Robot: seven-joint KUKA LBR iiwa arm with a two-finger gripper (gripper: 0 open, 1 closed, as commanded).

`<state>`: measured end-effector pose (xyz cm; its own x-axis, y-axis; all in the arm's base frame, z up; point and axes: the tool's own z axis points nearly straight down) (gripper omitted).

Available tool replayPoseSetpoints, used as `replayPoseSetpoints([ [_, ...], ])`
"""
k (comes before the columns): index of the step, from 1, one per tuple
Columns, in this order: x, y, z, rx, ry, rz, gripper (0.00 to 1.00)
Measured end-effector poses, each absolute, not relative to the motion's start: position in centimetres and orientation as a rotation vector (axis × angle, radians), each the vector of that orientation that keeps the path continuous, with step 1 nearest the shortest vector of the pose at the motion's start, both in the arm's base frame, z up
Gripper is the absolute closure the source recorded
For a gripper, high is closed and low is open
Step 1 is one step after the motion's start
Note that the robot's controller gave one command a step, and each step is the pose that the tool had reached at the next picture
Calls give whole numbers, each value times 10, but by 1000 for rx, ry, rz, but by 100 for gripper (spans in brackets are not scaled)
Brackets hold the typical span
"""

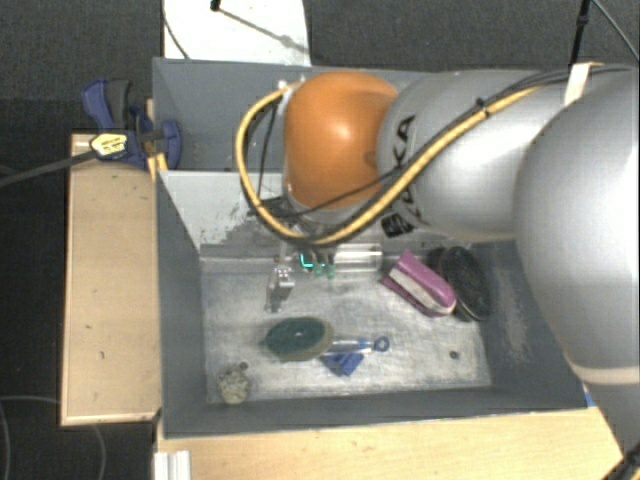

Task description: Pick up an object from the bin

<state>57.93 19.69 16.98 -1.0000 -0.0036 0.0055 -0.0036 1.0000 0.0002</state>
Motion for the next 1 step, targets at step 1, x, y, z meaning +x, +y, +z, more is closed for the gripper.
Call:
replayPoseSetpoints([
  [1, 590, 207, 176, 243, -3139, -4, 0],
])
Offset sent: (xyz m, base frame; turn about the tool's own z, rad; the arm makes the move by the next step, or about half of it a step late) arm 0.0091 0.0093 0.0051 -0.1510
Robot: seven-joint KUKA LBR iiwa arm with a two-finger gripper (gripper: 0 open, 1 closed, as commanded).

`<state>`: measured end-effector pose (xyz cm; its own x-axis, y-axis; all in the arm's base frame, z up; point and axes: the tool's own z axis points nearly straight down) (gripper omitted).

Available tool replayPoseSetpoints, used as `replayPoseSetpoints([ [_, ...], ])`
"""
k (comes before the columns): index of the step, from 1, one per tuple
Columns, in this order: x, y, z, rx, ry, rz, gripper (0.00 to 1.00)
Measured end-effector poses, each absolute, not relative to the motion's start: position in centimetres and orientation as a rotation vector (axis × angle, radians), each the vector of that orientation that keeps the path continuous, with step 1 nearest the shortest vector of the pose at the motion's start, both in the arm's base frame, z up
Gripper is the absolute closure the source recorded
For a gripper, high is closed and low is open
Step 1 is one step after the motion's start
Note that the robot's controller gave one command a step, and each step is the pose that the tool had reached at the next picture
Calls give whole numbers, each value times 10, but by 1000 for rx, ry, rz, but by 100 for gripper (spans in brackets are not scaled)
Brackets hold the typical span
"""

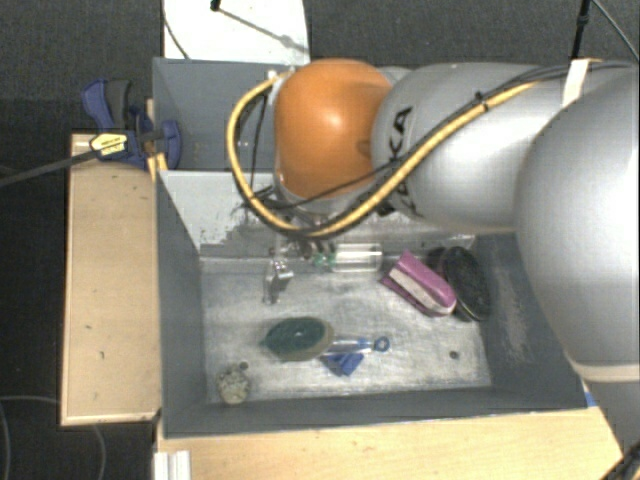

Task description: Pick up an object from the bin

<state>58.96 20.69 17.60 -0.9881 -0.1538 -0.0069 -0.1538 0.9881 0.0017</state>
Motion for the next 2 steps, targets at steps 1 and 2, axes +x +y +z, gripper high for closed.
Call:
replayPoseSetpoints([
  [1, 523, 152, 118, -205, 3145, -6, 0],
  [2, 532, 146, 72, -371, 3123, 2, 0],
])
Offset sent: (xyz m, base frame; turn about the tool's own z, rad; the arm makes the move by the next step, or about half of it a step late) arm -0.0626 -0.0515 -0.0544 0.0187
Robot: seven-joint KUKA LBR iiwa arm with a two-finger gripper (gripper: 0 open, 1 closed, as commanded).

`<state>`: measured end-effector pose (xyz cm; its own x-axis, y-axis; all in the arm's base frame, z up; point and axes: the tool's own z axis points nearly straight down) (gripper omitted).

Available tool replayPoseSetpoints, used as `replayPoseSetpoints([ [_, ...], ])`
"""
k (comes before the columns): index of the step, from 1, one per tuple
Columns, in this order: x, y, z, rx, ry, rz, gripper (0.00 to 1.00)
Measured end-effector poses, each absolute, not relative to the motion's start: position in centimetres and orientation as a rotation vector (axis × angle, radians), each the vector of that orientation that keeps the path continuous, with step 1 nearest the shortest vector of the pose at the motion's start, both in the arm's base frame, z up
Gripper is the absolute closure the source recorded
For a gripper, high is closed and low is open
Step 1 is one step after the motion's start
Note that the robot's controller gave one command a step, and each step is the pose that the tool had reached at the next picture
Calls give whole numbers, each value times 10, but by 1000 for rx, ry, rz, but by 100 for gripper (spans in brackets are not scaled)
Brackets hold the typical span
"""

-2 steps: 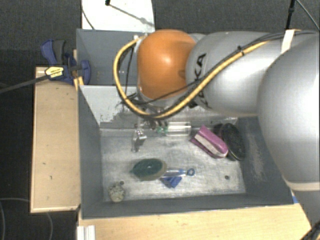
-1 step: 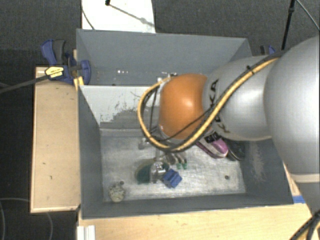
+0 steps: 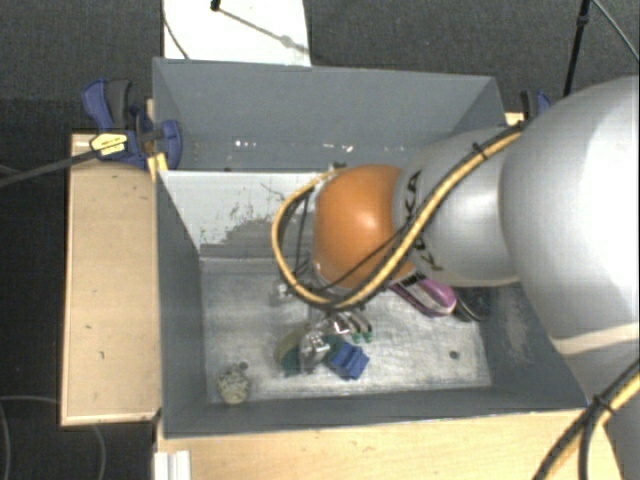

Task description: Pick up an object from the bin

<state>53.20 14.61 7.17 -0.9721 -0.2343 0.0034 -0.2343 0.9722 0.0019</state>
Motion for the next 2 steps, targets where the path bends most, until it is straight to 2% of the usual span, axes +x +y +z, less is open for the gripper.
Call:
replayPoseSetpoints([
  [1, 535, 148, 75, 363, -3132, -9, 100],
  [2, 549, 134, 245, 773, -3056, 0, 100],
])
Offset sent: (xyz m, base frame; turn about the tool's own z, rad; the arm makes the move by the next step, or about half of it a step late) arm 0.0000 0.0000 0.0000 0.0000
